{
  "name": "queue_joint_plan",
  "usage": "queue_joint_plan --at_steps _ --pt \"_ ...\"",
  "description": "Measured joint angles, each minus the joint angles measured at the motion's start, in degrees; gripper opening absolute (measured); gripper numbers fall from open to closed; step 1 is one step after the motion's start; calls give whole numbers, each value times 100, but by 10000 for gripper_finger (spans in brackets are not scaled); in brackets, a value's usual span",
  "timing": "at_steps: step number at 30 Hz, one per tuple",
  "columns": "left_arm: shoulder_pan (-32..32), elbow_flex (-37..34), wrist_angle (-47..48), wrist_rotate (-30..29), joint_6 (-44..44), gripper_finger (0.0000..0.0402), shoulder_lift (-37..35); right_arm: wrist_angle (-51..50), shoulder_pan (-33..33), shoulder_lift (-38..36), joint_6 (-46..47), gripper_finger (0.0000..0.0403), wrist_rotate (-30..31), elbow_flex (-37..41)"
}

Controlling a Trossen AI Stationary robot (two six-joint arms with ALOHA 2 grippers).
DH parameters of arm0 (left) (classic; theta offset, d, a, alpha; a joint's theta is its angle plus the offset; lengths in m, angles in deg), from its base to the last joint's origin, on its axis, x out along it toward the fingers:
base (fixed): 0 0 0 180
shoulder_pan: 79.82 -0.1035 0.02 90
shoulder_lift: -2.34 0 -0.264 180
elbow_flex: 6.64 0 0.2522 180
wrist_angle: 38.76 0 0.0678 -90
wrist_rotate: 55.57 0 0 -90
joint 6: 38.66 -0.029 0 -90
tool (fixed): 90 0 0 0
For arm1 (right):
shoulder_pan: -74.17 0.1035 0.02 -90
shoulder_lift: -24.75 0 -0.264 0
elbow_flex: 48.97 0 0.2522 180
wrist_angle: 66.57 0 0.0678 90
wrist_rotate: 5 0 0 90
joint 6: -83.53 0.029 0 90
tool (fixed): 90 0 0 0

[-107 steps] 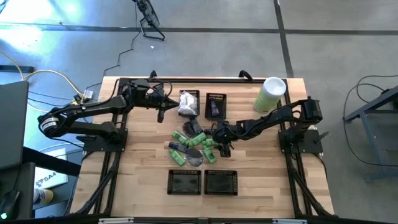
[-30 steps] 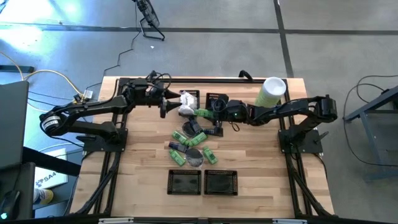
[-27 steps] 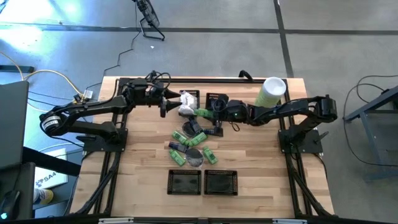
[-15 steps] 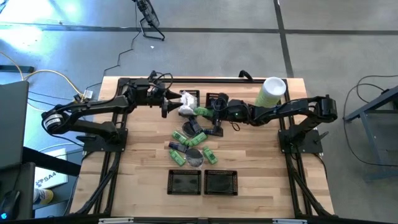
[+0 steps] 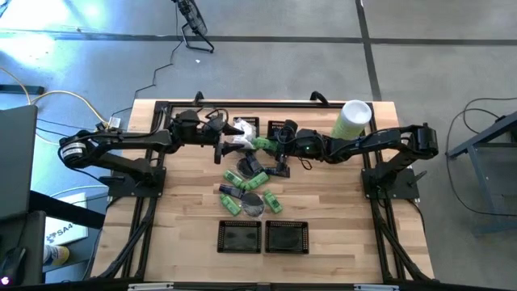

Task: Pick & Place Travel size toiletries
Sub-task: Put the green shampoo into the bottom left black bin

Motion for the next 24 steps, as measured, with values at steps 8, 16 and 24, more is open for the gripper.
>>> queue_joint_plan --at_steps 8,16,24 --pt "-11 0 -52 -63 -96 250 177 53 0 0 4 174 -13 0" --pt "-6 0 -707 -181 101 250 620 107 0 0 9 174 -16 0" --pt "32 22 -801 -195 107 250 944 101 0 0 4 174 -49 0"
